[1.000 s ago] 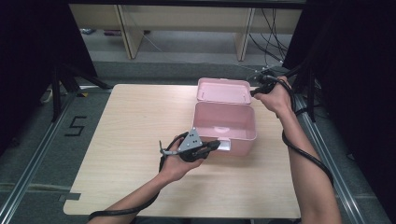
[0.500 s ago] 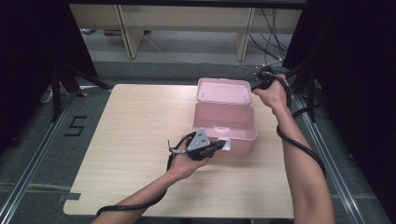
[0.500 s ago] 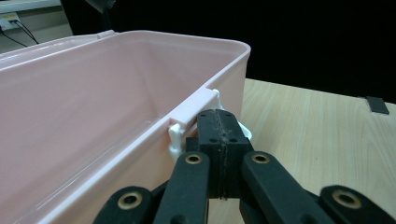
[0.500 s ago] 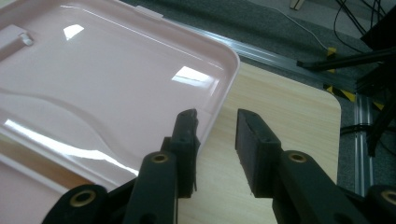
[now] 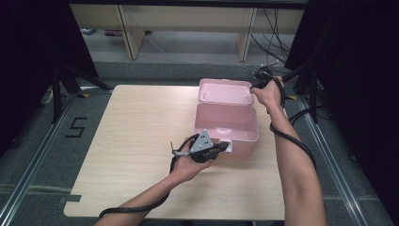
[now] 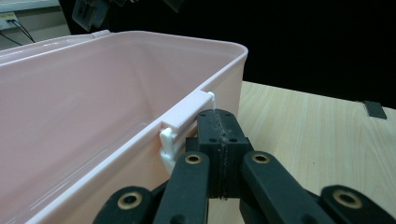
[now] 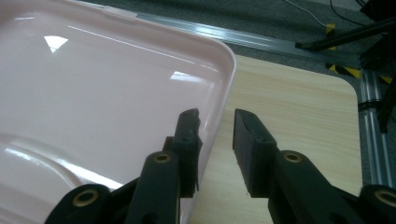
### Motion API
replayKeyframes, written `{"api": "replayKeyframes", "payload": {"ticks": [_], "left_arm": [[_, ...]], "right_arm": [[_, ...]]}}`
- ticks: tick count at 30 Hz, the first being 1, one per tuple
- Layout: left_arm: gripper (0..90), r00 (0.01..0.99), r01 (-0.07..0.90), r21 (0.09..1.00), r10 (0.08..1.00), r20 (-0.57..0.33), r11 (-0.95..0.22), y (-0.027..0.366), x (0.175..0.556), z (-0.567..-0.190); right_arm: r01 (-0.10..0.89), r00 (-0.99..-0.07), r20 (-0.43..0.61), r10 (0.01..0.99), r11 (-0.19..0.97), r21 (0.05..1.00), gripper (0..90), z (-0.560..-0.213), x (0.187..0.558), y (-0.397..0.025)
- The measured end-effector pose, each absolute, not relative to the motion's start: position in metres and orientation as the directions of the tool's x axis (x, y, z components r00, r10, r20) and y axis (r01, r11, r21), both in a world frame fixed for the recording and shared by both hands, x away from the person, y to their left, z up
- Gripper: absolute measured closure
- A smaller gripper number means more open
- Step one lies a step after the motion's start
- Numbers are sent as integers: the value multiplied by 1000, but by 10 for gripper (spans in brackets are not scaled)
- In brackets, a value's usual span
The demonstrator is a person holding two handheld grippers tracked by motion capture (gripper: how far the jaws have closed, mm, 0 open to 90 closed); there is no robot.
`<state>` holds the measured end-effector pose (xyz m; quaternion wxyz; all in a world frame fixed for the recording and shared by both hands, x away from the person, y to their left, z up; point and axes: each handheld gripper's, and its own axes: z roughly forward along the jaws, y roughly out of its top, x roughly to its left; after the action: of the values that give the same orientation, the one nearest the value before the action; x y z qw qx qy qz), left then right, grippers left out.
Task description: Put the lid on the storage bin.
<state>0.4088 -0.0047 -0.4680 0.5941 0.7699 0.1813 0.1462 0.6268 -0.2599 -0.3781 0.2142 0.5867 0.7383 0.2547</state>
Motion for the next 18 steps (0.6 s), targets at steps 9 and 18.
{"api": "replayKeyframes", "payload": {"ticks": [9, 18], "left_arm": [[900, 887, 121, 966, 461, -2, -229, -7, 409, -468], [899, 892, 120, 970, 453, -12, -212, -9, 409, -469]], "right_arm": [[758, -199, -22, 980, 168, 631, 719, -387, 640, -258], [782, -183, -4, 983, 147, 606, 765, -392, 647, -257]]}}
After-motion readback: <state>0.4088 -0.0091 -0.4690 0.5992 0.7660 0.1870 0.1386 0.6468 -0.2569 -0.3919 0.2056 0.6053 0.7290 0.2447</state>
